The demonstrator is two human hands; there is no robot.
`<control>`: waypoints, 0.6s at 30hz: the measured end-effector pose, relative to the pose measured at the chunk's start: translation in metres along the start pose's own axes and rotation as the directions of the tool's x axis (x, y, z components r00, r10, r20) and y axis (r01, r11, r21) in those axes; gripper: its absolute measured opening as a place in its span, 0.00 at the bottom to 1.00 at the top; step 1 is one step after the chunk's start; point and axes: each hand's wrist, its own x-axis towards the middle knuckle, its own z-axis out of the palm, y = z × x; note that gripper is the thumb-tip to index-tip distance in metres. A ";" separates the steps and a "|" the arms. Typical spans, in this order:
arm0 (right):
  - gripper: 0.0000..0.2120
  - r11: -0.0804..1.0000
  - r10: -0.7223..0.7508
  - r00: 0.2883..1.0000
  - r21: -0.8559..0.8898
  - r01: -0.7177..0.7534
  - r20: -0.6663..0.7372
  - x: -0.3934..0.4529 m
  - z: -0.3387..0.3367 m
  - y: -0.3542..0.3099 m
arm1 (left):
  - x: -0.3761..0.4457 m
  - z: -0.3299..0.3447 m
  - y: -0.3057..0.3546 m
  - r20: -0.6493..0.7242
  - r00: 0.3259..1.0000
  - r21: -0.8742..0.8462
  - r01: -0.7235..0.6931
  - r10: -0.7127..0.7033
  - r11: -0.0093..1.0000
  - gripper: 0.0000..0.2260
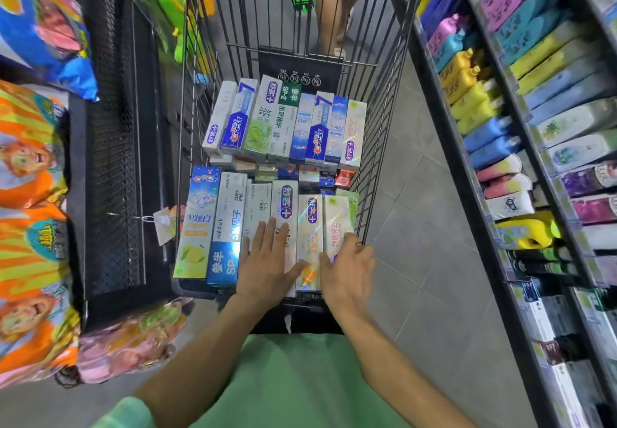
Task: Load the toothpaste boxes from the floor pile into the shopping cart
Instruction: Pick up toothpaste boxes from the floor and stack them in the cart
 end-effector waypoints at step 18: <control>0.23 0.987 -0.032 0.999 0.156 0.027 0.028 -0.008 0.006 0.012 | 0.005 -0.027 -0.004 0.153 0.983 0.104 -0.114 0.098 0.988 0.38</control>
